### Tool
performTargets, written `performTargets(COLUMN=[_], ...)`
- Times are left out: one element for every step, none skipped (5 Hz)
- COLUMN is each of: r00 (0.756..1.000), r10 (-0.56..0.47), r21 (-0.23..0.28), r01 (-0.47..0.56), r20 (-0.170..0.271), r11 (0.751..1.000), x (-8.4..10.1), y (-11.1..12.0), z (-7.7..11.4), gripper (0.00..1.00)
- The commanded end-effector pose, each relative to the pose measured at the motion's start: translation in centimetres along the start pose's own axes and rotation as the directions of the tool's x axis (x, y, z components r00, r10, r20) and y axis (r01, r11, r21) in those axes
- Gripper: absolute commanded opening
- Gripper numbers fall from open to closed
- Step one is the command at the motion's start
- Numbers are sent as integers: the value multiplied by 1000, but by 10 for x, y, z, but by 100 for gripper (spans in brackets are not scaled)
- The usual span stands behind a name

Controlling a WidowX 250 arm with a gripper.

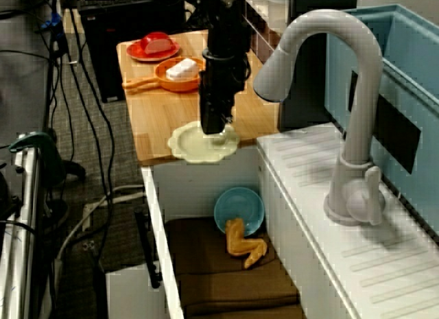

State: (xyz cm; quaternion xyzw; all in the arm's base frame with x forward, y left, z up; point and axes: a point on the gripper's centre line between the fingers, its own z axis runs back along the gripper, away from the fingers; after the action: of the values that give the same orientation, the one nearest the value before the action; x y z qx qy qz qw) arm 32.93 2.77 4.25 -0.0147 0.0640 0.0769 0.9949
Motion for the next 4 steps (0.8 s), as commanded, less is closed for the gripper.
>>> performTargets(r00=[996,995,995,995], r10=[-12,7,9,3], r21=[9,-5,-6,-6], r01=[11,-7,-8,-3], r20=[85,99,102,102], r11=[1000,1000,1000,1000], x=[-5,-6,-6,-8], y=[31,38,39,35], z=[20,24,26,22], gripper=[0,0,0,0])
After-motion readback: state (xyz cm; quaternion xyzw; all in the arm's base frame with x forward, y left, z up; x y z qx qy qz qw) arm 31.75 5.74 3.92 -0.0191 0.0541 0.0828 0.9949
